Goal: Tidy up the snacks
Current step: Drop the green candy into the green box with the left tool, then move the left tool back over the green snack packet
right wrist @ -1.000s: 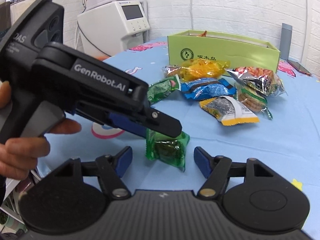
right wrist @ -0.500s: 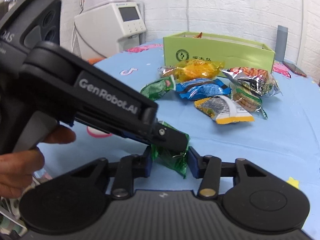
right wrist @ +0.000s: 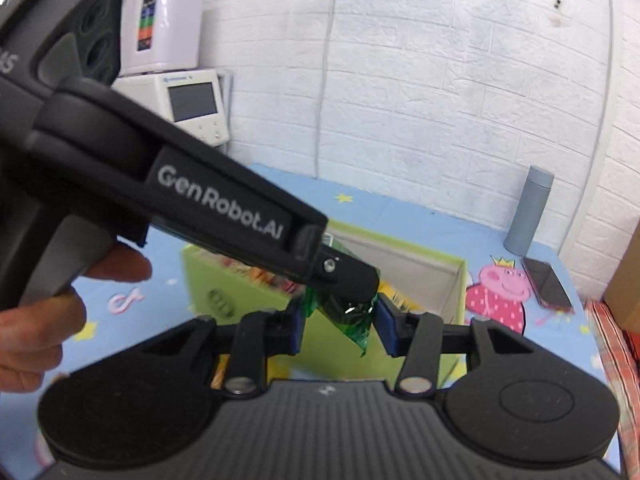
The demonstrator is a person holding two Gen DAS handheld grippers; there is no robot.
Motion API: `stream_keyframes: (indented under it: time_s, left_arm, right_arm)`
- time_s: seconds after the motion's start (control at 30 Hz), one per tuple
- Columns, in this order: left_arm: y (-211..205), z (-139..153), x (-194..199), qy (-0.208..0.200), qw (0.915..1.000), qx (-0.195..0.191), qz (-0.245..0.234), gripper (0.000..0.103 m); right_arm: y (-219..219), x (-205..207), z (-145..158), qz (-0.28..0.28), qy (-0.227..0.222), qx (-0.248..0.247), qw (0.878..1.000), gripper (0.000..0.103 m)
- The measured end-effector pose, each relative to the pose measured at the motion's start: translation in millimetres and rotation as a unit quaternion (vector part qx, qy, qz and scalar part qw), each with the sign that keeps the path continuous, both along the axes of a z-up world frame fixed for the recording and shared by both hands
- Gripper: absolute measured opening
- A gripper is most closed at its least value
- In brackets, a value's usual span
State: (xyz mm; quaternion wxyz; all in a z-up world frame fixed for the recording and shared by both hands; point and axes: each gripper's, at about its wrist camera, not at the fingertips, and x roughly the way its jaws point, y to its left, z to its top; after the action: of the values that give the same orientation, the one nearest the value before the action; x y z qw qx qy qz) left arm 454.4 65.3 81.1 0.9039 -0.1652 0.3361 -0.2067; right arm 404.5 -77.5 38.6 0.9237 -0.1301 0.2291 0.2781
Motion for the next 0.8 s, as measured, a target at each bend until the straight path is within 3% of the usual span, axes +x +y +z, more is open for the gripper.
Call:
stream_keyframes:
  time_s: [0.13,0.2,0.23,0.27,0.3,0.5,0.67,0.8]
  left_arm:
    - [13,-21,51,0.025,0.9996,0.004,0.010,0.009]
    - [20,-32,66,0.035,0.9992,0.009,0.019,0.012]
    - [25,-34,68,0.034,0.9991,0.011,0.024,0.027]
    - [30,-33,65,0.028,0.9991,0.011,0.030,0.036]
    - [34,-30,60,0.016,0.9992,0.009,0.036,0.045]
    - [49,-14,-2,-0.027,0.9982,0.020,0.049,0.059]
    - [54,-26,-68,-0.030,0.9970,0.037,0.061,0.065]
    - [66,-57,-116,-0.005,0.9937,0.073,0.085,0.069]
  right_arm:
    - [15,59,-15,0.007,0.026,-0.004,1.000,0.054]
    - [18,76,-25,0.009,0.034,0.001,0.999,0.066]
    - [18,79,-27,0.007,0.035,0.008,0.999,0.080]
    - [15,79,-27,0.004,0.032,0.017,0.999,0.092]
    - [11,75,-22,-0.004,0.022,0.029,0.999,0.094]
    - [-24,21,-4,-0.012,-0.009,0.077,0.997,0.093]
    - [-34,-35,-22,0.018,0.037,0.108,0.993,0.093]
    - [-22,-82,-44,0.052,0.078,0.110,0.989,0.093]
